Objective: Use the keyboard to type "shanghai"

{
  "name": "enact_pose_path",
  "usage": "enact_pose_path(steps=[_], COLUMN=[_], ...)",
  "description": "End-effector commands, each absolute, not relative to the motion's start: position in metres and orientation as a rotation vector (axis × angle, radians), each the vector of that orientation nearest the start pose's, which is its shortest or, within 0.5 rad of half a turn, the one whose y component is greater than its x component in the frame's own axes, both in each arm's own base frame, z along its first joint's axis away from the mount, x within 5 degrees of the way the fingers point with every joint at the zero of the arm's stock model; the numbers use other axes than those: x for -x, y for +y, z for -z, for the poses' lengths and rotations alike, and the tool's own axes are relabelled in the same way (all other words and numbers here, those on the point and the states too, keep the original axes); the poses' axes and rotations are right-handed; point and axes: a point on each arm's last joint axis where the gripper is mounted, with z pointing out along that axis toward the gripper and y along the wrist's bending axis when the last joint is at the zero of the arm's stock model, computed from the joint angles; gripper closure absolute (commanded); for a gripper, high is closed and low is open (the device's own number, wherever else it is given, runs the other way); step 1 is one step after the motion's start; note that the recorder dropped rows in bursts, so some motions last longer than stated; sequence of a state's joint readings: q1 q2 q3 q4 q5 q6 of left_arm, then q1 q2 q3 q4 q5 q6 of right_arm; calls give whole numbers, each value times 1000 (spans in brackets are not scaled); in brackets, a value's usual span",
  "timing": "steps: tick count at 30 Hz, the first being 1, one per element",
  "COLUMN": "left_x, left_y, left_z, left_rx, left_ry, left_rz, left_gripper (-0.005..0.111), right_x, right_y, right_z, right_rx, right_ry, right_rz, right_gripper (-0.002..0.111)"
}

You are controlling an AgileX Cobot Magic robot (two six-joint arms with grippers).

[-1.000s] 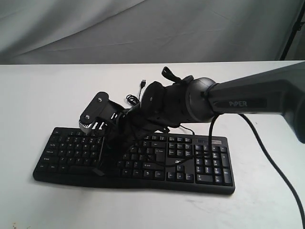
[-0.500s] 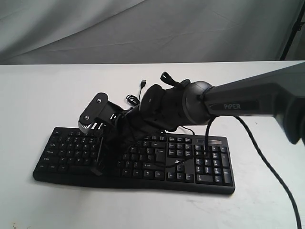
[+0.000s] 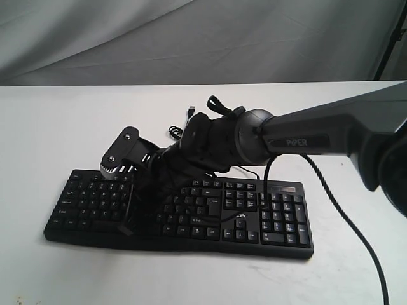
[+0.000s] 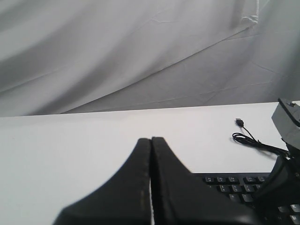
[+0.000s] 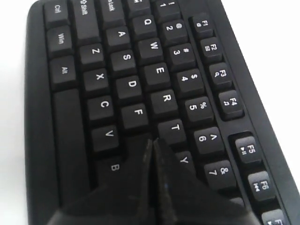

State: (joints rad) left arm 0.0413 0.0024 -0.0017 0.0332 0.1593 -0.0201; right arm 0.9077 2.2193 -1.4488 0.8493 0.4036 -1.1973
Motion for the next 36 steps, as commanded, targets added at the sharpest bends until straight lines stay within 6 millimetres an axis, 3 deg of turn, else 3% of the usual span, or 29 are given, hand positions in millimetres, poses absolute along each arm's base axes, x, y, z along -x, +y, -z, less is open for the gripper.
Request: enact_pose_path(steps=[1, 26, 32, 36], left_x=[-56, -56, -56, -56], left_y=[2, 2, 2, 2], left_z=[-199, -199, -199, -199], left_rx=[24, 24, 24, 24], left_ry=[1637, 1637, 1637, 1637], left_rz=[-39, -39, -39, -39], left_gripper=[107, 107, 107, 107], right_x=[-263, -262, -262, -261], right_y=[377, 376, 378, 397], right_z=[-115, -102, -137, -156], right_rx=[1662, 1684, 1656, 1667], right_ry=[1982, 2013, 1926, 1866], right_rz=[-567, -560, -551, -532], right_gripper=[108, 108, 108, 108])
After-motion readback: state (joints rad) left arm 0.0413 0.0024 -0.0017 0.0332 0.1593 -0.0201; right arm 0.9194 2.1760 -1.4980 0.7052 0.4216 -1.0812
